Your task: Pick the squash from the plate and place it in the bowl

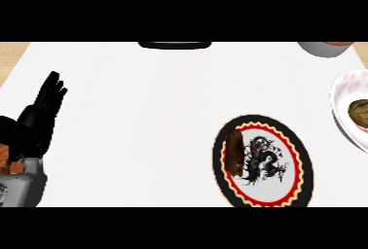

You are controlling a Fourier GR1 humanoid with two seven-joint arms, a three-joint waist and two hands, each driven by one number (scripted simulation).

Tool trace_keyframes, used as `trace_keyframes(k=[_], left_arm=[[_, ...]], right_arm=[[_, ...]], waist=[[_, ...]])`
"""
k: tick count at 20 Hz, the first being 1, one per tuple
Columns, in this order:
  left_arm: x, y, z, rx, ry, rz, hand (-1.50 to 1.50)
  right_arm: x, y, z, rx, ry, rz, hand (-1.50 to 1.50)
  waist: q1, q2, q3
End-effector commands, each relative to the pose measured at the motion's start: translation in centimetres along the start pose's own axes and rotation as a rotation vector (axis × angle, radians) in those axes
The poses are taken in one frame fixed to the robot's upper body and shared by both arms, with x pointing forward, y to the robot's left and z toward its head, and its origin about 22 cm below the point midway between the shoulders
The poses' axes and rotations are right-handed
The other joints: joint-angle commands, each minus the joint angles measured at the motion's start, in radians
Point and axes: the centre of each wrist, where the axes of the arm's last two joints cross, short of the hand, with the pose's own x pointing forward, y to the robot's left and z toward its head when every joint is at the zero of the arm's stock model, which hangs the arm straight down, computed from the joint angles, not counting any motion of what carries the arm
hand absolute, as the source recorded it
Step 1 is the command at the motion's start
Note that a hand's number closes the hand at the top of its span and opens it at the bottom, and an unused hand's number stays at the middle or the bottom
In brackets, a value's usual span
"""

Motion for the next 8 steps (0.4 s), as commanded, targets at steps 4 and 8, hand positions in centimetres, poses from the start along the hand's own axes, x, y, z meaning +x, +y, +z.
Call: trace_keyframes(k=[4, 8], left_arm=[[0.5, -0.1, -0.4, 0.011, -0.003, -0.009, 0.00], [-0.2, -0.7, 0.4, -0.001, 0.013, 0.014, 0.00]], right_arm=[[0.7, -1.8, 1.7, 0.153, -0.123, -0.166, -1.50], [1.3, -2.5, 2.2, 0.166, -0.141, -0.209, -1.50]], waist=[[-0.012, 0.000, 0.005], [-0.005, -0.008, 0.005]])
